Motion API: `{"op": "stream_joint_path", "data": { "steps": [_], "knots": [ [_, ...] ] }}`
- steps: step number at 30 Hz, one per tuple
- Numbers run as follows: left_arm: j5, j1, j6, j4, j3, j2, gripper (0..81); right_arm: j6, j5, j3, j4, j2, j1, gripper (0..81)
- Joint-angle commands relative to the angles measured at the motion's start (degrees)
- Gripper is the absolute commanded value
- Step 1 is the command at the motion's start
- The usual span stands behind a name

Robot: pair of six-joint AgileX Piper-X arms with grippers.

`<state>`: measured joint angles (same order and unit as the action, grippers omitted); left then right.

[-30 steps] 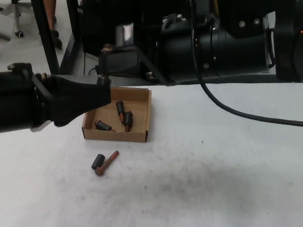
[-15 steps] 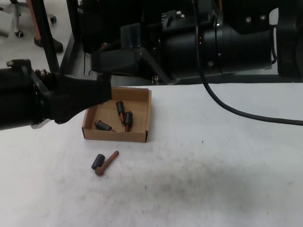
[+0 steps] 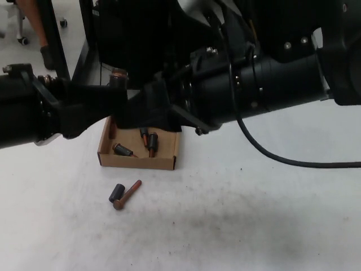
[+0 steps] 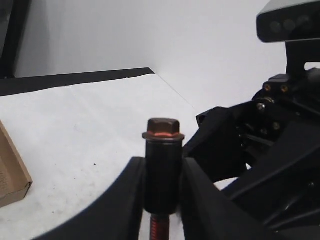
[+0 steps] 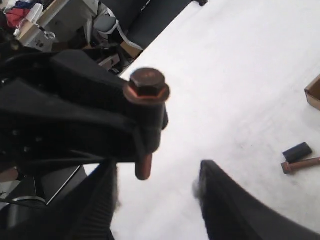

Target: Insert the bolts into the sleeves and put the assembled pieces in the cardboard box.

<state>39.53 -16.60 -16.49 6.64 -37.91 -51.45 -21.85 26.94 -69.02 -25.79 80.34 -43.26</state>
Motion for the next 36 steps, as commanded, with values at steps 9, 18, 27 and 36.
{"op": "stream_joint_path", "data": {
  "steps": [9,18,27,36],
  "knots": [
    [-6.9,0.0,4.1,-3.9,-0.6,-2.0,0.8,4.5,-0.7,-0.1,-5.9,-6.7,5.3,47.2],
    [-8.7,0.1,4.1,-10.5,-3.1,-19.9,0.8,18.0,-1.4,-0.1,-21.3,-13.5,12.0,22.7],
    [-12.7,0.1,4.1,-8.9,-20.4,-44.5,0.8,26.7,-5.5,-0.1,-30.4,-16.2,18.7,0.6],
    [-24.1,0.9,7.7,11.0,-39.6,-60.7,0.8,27.1,-6.8,-0.1,-31.4,-16.2,19.6,0.6]
  ]
}}
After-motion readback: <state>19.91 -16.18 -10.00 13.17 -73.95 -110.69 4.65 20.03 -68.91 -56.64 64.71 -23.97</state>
